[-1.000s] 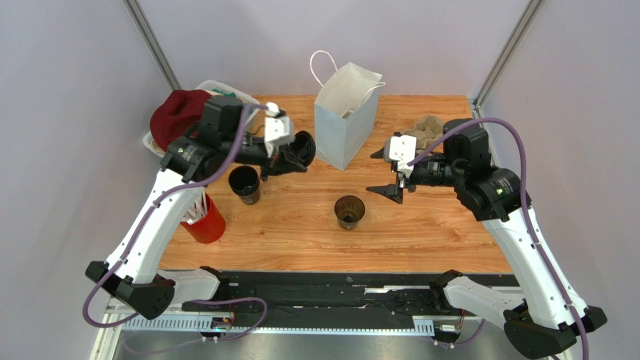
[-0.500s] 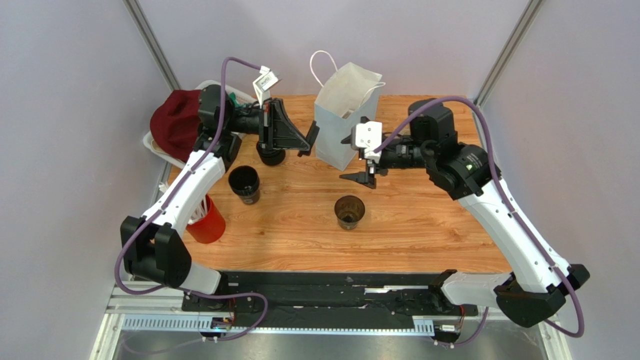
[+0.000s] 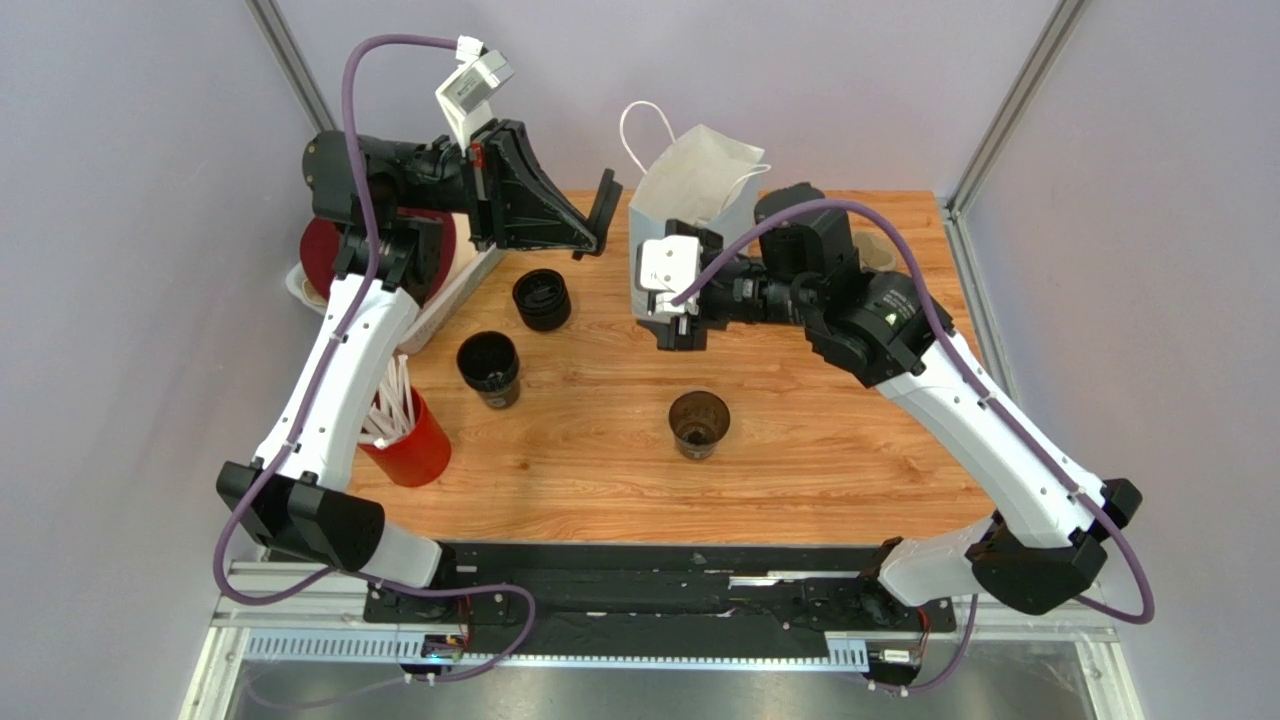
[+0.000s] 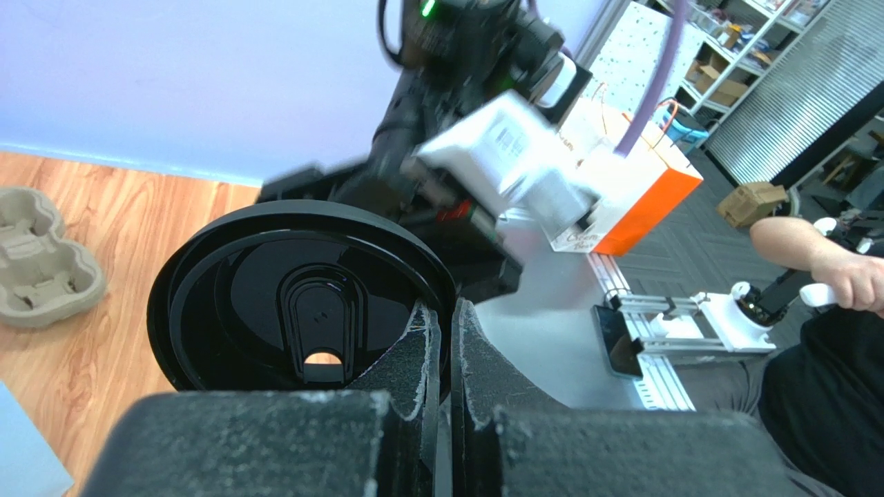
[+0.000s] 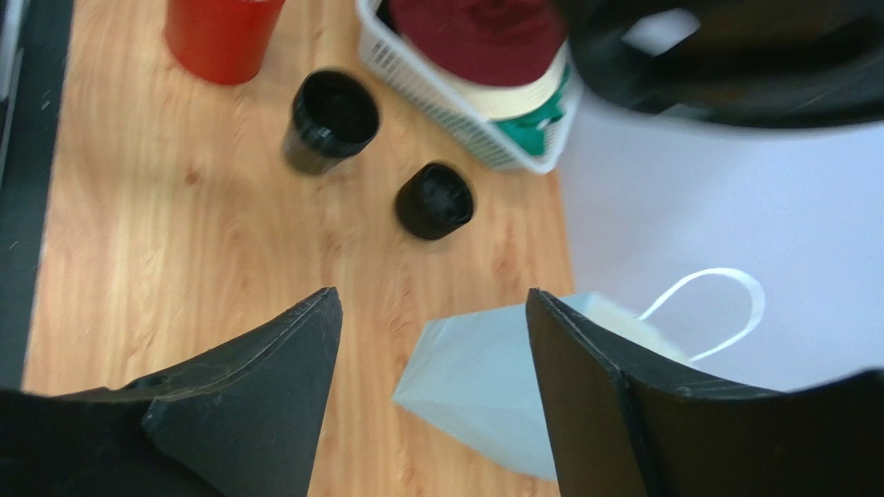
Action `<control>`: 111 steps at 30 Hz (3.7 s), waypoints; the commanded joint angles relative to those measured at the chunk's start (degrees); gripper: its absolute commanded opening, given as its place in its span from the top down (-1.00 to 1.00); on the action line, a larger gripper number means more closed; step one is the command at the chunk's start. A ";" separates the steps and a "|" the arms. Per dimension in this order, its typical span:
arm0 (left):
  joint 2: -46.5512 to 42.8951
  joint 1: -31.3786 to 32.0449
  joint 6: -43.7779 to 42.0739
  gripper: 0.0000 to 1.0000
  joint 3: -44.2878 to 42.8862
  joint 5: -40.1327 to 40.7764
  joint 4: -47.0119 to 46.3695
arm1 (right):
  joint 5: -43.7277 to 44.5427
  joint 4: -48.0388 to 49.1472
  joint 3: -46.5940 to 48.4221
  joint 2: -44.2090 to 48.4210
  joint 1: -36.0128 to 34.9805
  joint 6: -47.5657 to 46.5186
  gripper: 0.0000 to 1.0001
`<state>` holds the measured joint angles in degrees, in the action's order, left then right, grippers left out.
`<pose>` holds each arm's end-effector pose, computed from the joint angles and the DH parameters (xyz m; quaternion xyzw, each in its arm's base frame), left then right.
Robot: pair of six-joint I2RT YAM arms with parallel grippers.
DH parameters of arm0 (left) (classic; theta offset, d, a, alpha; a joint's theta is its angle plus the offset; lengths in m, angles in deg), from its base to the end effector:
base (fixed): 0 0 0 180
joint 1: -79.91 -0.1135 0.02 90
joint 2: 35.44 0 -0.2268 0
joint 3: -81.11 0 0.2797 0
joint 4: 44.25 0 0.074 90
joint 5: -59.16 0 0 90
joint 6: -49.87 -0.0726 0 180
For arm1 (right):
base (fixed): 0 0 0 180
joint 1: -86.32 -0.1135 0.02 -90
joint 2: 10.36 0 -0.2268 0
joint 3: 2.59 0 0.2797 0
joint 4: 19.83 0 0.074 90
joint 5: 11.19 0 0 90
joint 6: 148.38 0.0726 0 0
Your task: Pack the takeout coffee
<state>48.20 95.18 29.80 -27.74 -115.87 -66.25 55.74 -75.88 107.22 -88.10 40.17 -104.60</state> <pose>0.2727 -0.1494 0.5170 0.4355 0.5278 -0.6460 0.3383 0.2133 0.2631 0.4264 -0.6683 0.4902 0.1674 0.5339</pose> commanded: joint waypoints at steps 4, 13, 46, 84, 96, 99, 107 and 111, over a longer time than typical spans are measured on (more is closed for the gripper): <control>-0.49 -3.57 -0.42 1.00 2.14 4.25 3.90 | 10.57 -0.63 15.15 -6.10 -5.69 -3.86 -0.36; -1.02 -6.74 1.62 1.00 4.27 -2.57 1.60 | 6.29 -10.03 21.40 -7.70 -1.23 -2.91 -0.58; -12.18 6.97 -1.38 1.00 36.78 -16.30 5.21 | -11.29 -24.90 14.01 -5.93 -0.96 -19.61 -0.75; -16.93 9.08 -1.64 0.78 42.24 -16.30 5.48 | -21.05 -34.30 19.29 -14.90 -3.07 -23.30 0.55; -12.37 8.90 -5.06 -0.64 34.77 -16.30 4.77 | -23.51 -30.88 15.16 -11.65 -3.16 -15.40 0.77; -10.70 8.90 -5.60 -0.70 33.19 -16.22 3.55 | -23.16 -28.16 13.23 -10.69 -3.07 -11.99 0.88; -3.76 7.51 27.19 -0.89 31.87 -16.30 -40.16 | -21.76 -26.21 10.94 -8.84 -3.15 -8.45 0.93; 0.20 4.25 25.87 -0.91 26.96 -16.30 -43.30 | -22.19 -24.81 9.37 -7.70 -3.16 -6.00 0.93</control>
<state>45.14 103.07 49.75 5.57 -120.49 -91.32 40.11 -102.17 118.35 -97.96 39.23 -114.85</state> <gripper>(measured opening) 0.948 0.282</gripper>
